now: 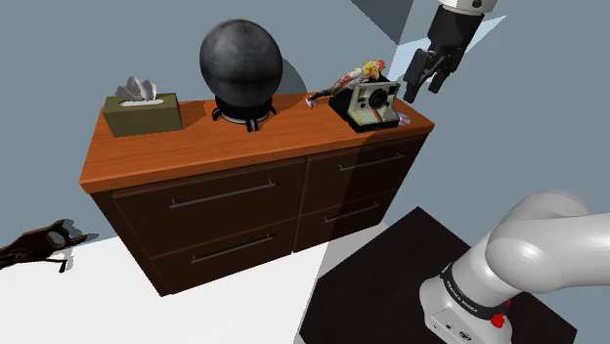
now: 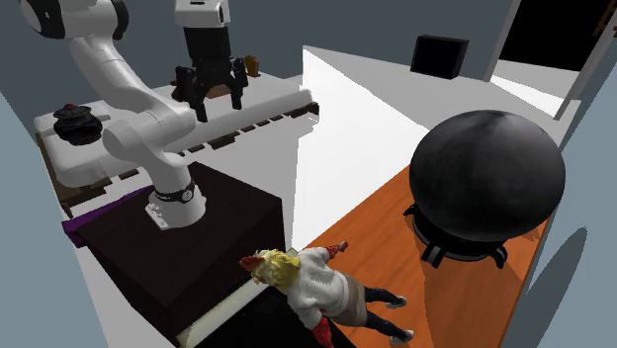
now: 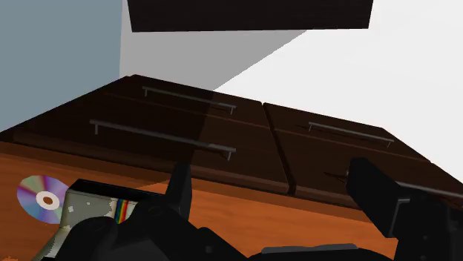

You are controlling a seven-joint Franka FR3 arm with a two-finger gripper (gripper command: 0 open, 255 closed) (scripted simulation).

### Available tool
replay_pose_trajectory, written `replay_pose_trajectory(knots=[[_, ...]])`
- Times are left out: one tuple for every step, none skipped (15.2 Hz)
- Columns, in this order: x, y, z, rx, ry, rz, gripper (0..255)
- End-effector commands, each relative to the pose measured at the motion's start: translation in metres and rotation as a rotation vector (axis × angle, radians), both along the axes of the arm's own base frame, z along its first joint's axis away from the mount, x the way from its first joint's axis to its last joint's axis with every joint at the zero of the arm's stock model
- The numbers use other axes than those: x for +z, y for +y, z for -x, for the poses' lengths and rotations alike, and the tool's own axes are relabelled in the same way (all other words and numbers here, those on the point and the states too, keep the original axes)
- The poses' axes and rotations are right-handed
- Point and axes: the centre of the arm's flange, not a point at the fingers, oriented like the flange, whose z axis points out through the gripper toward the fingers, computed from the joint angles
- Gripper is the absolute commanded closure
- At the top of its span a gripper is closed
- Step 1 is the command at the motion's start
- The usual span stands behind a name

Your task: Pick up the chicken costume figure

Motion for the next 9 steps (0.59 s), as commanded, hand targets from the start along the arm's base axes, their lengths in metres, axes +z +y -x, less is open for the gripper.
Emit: replay_pose_trajectory(knots=[[0.000,0.000,0.000,0.000,0.000,0.000,0],[0.000,-0.011,-0.009,0.019,0.008,0.000,0],[0.001,-0.021,-0.018,0.038,0.017,-0.001,0],[0.001,-0.031,-0.028,0.057,0.025,-0.001,0],[0.001,-0.041,-0.038,0.076,0.034,-0.001,0],[0.001,-0.051,-0.048,0.095,0.042,-0.002,0],[0.001,-0.061,-0.058,0.115,0.051,-0.002,0],[0.001,-0.071,-0.068,0.134,0.059,-0.002,0],[0.001,-0.080,-0.079,0.153,0.068,-0.003,0]])
